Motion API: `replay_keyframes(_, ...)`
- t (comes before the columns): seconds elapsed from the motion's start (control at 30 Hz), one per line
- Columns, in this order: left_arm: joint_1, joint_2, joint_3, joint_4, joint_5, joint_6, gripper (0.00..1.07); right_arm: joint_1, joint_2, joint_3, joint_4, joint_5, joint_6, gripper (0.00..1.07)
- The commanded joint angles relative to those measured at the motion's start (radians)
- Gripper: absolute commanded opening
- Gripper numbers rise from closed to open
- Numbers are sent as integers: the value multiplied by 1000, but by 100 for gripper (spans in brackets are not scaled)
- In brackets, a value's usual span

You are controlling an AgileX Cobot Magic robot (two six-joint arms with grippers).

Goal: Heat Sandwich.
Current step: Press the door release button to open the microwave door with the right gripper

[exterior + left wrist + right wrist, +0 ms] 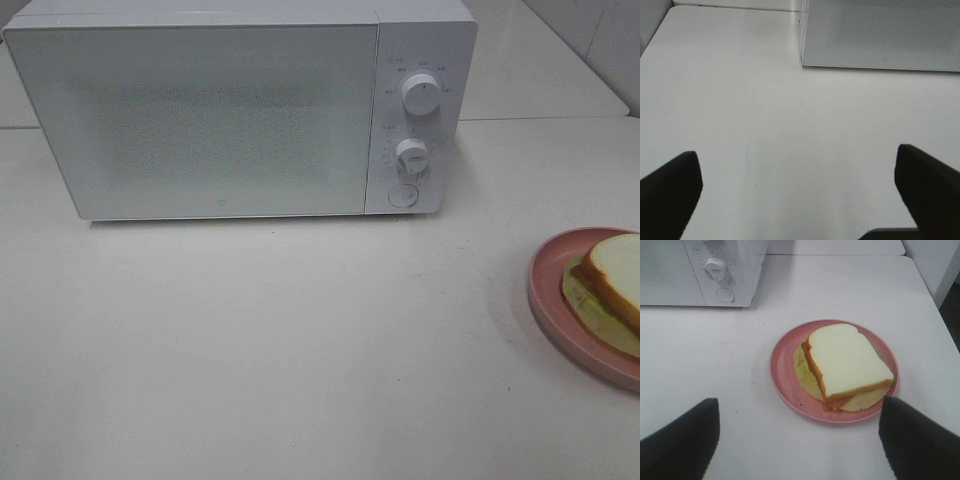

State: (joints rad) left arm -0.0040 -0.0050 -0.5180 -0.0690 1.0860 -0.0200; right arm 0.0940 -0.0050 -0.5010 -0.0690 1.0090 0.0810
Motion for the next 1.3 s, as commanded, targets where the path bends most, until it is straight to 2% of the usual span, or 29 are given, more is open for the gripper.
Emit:
replay_keyframes(0.03,4,-23,2,-1,-13,-1,98,-7,-26,1,1,-15,-2,81)
replay_keyframes(0.63,4,-23,2,-1,-13,-1,98,-7,13,-15,0,-22,-2,78)
replay_keyframes(1.3,4,-23,2,-1,-13,-1,98,-7,370,-41,-3,-195,-2,76)
